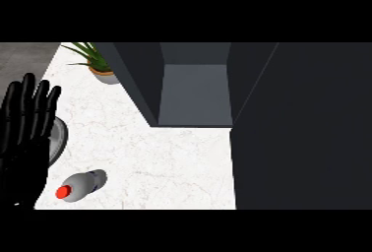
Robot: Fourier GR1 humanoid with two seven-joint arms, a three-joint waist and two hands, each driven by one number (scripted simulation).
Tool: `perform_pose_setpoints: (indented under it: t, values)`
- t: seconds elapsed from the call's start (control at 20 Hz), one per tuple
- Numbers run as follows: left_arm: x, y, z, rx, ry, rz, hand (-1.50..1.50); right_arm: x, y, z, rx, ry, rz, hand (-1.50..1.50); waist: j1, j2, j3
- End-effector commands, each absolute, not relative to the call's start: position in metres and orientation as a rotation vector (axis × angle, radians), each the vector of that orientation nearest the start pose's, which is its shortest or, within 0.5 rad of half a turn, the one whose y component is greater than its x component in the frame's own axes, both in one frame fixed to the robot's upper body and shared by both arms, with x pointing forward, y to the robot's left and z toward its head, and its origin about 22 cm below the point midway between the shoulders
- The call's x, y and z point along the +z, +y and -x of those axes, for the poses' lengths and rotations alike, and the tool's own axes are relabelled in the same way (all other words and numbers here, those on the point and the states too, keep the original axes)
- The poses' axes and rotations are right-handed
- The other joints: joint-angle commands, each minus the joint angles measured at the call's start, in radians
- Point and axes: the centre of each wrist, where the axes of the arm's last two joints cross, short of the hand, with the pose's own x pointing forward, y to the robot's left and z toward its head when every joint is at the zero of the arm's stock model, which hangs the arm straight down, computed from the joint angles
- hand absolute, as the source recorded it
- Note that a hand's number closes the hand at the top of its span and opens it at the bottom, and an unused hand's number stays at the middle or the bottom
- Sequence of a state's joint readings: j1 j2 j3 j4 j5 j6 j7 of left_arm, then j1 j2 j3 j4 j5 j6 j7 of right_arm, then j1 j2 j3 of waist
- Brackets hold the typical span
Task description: Pick up the bottled water, place it into the cabinet and close the cabinet
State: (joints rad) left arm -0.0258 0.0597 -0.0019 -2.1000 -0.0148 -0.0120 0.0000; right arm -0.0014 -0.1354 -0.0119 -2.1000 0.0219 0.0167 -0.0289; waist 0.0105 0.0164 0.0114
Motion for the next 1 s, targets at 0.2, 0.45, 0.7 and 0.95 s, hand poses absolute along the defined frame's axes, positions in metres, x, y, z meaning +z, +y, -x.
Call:
perform_pose_setpoints:
  t: [0.2,0.45,0.7,0.95]
  values:
    - [0.141,0.266,-0.147,-0.358,-2.222,0.061,-1.50,0.134,-0.248,-0.178,0.091,-2.134,-0.018,-1.50,0.005,-0.026,-0.012]
    - [0.110,0.285,-0.117,-0.260,-1.947,0.137,-1.50,0.126,-0.240,-0.157,0.084,-1.860,-0.182,-1.50,0.013,-0.026,-0.013]
    - [0.117,0.285,-0.080,-0.269,-1.943,0.116,-1.50,0.142,-0.236,-0.123,0.055,-1.839,-0.191,-1.50,0.000,-0.022,-0.012]
    - [0.103,0.292,-0.058,-0.253,-1.904,0.081,-1.50,0.143,-0.236,-0.099,0.062,-1.845,-0.222,-1.50,-0.005,-0.023,-0.012]
